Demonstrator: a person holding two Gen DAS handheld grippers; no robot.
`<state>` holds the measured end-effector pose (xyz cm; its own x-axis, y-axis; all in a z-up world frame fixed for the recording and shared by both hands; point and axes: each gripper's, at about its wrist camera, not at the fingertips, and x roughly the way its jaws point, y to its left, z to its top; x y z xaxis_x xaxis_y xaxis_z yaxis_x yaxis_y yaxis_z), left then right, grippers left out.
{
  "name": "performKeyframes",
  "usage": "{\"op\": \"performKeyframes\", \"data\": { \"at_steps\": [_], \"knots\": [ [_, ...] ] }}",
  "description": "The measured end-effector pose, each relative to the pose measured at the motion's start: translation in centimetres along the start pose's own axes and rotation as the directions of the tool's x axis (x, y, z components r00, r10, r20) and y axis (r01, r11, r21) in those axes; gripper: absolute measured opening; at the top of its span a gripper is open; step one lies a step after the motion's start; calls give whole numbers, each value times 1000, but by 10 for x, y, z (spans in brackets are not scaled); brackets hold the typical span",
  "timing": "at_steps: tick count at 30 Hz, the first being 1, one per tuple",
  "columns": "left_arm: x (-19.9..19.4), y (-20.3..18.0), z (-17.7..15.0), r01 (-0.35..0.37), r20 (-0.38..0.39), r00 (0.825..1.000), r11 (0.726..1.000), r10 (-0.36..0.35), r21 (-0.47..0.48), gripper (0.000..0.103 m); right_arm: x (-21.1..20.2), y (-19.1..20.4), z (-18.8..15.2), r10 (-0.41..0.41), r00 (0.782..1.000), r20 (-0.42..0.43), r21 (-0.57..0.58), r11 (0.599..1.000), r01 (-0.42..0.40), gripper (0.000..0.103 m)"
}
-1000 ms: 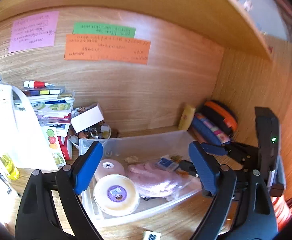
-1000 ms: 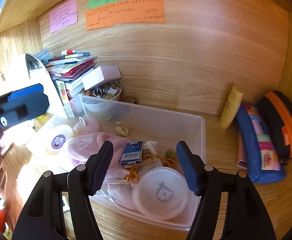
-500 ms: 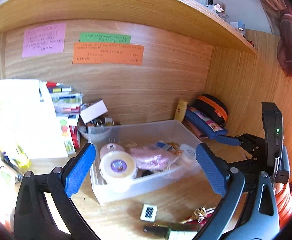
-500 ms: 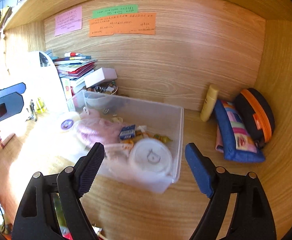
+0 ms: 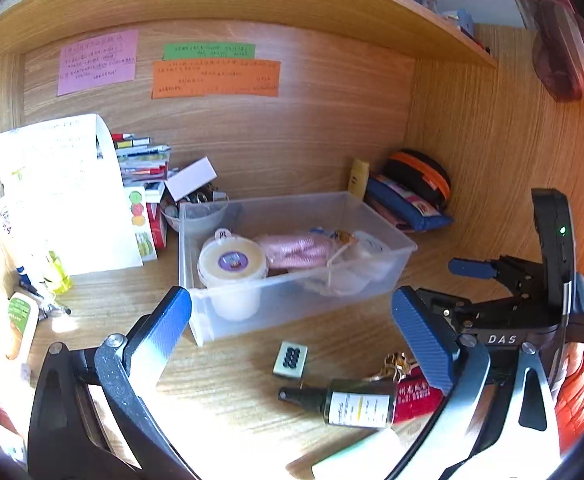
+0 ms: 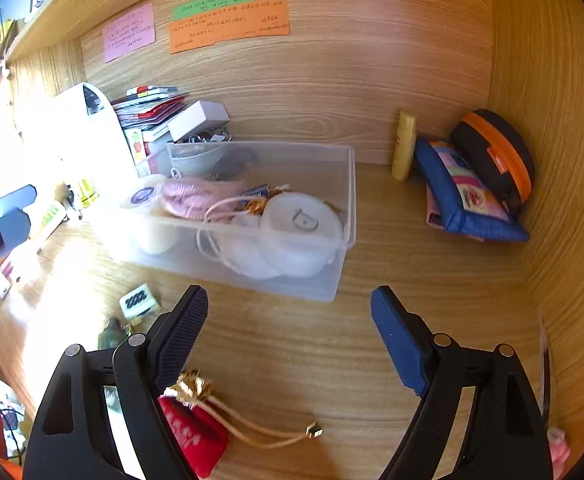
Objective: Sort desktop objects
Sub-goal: 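Withdraw both grippers from the box back toward the remaining desk items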
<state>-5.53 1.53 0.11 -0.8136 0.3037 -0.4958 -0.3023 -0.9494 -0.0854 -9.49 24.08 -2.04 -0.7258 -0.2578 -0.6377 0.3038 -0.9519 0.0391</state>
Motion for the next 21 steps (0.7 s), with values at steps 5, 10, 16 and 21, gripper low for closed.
{"op": "performKeyframes", "data": {
  "at_steps": [5,10,16,21],
  "knots": [
    [0,-6,-19,9,-47,999,1000,-9,-8,102,-10,1,-17,-30,1000,2,14,999,30,81],
    [6,-17,-43,22,-128,992,1000,-19,16,102,-22,5,-34,-41,999,9,28,999,41,82],
    [6,-31,-66,29,-186,982,999,-22,36,102,-31,3,-55,-4,1000,6,73,997,4,82],
    [2,-40,-80,40,-202,979,999,-32,36,102,-38,12,-66,-1,1000,11,47,999,1,82]
  ]
}}
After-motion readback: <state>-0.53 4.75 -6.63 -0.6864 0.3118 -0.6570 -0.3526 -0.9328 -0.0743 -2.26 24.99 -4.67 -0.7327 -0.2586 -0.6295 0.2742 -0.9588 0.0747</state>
